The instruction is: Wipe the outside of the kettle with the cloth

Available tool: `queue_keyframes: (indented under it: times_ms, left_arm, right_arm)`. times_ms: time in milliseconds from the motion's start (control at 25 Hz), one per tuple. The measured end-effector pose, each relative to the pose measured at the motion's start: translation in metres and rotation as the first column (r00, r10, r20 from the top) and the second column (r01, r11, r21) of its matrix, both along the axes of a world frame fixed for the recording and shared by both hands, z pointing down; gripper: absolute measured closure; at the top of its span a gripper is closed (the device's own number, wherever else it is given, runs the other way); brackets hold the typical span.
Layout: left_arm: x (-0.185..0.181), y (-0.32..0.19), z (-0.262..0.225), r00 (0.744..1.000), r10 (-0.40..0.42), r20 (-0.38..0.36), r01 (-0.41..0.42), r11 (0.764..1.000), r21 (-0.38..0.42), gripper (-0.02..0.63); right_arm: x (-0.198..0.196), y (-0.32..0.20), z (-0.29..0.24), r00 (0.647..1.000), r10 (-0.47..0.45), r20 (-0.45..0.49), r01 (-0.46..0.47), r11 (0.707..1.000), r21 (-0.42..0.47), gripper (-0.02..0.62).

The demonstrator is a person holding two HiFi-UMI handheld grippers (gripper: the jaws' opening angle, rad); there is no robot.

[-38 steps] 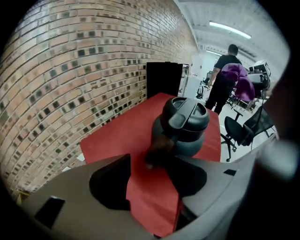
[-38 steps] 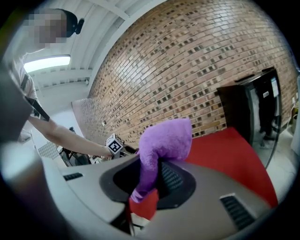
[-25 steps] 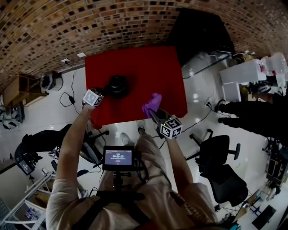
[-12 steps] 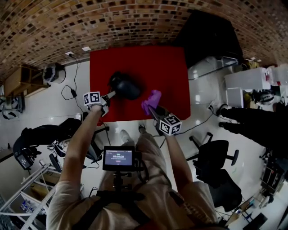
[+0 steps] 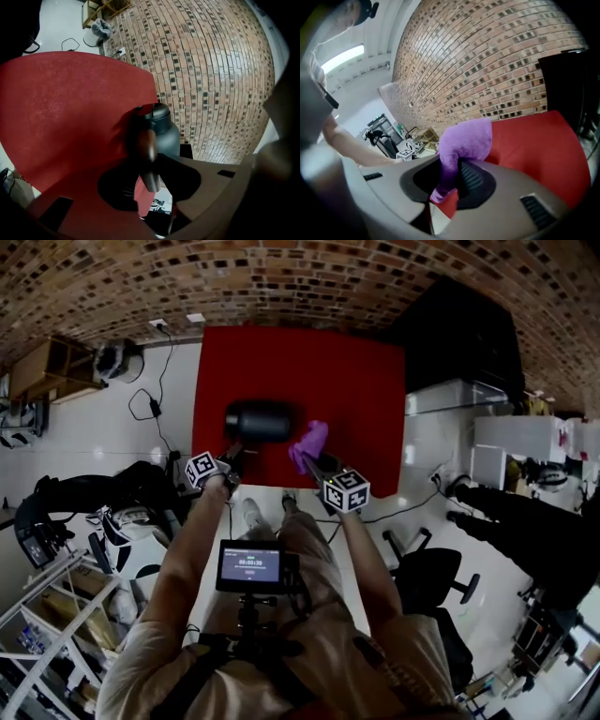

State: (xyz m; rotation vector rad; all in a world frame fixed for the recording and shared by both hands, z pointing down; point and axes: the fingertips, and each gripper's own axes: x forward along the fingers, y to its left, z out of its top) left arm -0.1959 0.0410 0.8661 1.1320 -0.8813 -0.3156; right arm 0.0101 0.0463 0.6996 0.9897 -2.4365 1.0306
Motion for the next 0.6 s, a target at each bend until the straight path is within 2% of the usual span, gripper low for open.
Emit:
queue_keyframes:
  times_ms: [120, 320, 400, 480, 600]
  left_arm:
    - [0.000, 0.008, 0.014, 0.999, 0.029, 0.032, -0.028, 0.999, -0.031, 0.477]
    - [-0.001, 0.009, 0.020, 0.999, -0.020, 0.034, 0.021, 0.999, -0.046, 0.474]
    - [-0.001, 0.013, 0.023, 0.995, 0.022, 0.092, -0.017, 0.998, -0.056, 0.455]
    - [-0.001, 0.019, 0.026, 0.980, 0.078, 0.181, -0.069, 0.996, -0.059, 0.422]
    - [-0.005, 0.034, 0.028, 0.966, 0.071, 0.247, -0.054, 0.996, -0.074, 0.413]
  right_arm:
    - [-0.018, -0.004, 0.012, 0.995, -0.073, -0.063, 0.072, 0.997, -0.020, 0.497]
    - [-0.051, -0.006, 0.026, 0.960, -0.208, -0.189, 0.205, 0.978, -0.032, 0.497]
    - [-0.074, -0.003, 0.035, 0.936, -0.281, -0.211, 0.276, 0.960, -0.052, 0.498]
    - [-0.099, 0.001, 0.051, 0.911, -0.351, -0.217, 0.339, 0.936, -0.092, 0.497]
    - [-0.128, 0.009, 0.078, 0.865, -0.431, -0.257, 0.407, 0.902, -0.145, 0.497]
